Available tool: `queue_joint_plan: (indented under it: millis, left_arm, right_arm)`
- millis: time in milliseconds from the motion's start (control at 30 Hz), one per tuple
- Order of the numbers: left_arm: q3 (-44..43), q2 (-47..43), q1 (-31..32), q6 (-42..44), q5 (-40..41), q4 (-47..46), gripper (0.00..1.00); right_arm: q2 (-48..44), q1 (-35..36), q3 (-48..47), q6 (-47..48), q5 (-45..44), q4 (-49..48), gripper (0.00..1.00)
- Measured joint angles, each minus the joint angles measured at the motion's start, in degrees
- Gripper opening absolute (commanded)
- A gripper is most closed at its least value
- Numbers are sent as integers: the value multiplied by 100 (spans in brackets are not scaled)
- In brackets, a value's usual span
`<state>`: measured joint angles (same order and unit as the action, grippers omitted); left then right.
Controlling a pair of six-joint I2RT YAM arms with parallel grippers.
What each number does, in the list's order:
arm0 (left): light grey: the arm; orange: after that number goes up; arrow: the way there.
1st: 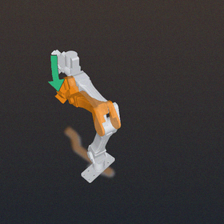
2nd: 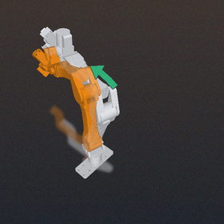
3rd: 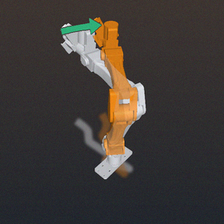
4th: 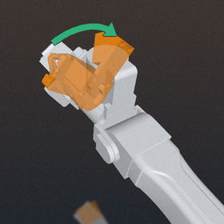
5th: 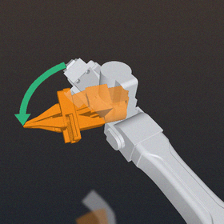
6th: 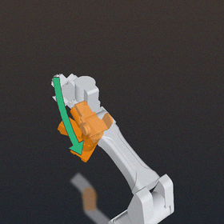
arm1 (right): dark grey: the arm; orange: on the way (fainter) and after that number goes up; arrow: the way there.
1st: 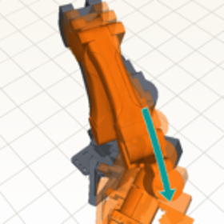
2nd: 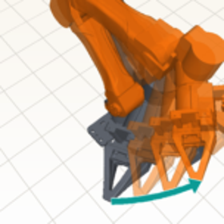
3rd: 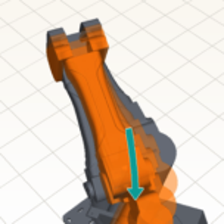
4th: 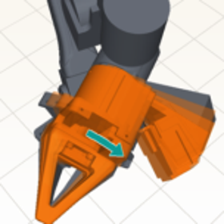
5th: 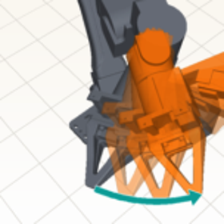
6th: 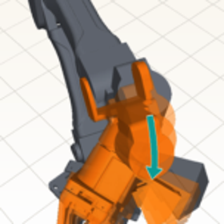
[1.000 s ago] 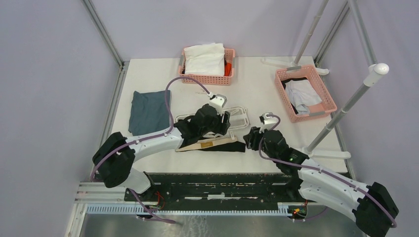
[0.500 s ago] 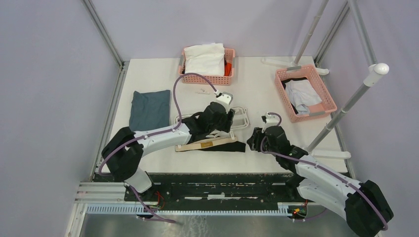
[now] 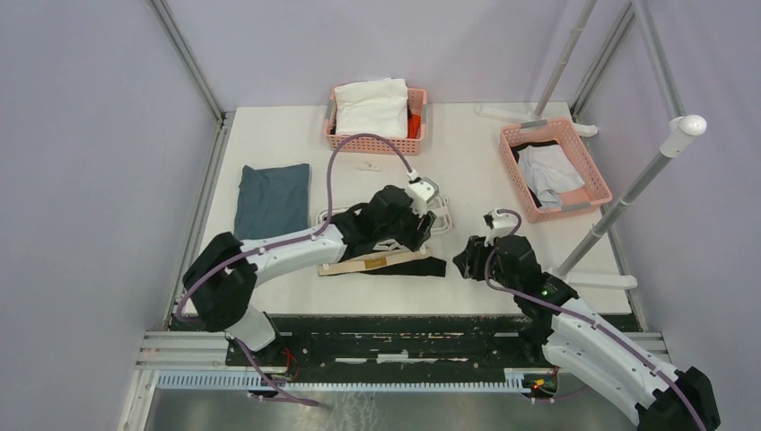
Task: Clip the underwear to the hanger
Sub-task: Adjust the hanger at the center of the board, then pick up the hanger at the center of the board.
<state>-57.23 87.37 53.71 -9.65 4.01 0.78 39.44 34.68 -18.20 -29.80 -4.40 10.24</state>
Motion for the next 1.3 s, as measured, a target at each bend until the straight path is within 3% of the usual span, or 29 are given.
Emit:
queue_joint_plan:
  millis: [233,467,633,933,1300]
  left_arm:
    - [-461,667,-258,1823,-1139,588,72]
    - [-490,680,-1123,3263,-2684,710,70]
    - [-951,1152,-1152,4011,-3128,1150,69]
    - [-1281,1840,-1154,4579,-3174,1652,69]
    - [-1615,2170,-1213,4618,-3163,1683,68]
  right_arm:
    - [-734,-9,-2,153,304,505,53]
    - [-772,-9,-2,166,538,531,53]
    - [-745,-9,-2,184,597,535,53]
    - [-892,-9,-2,181,599,680,53]
    - [-973,-11,0,181,636,787,53]
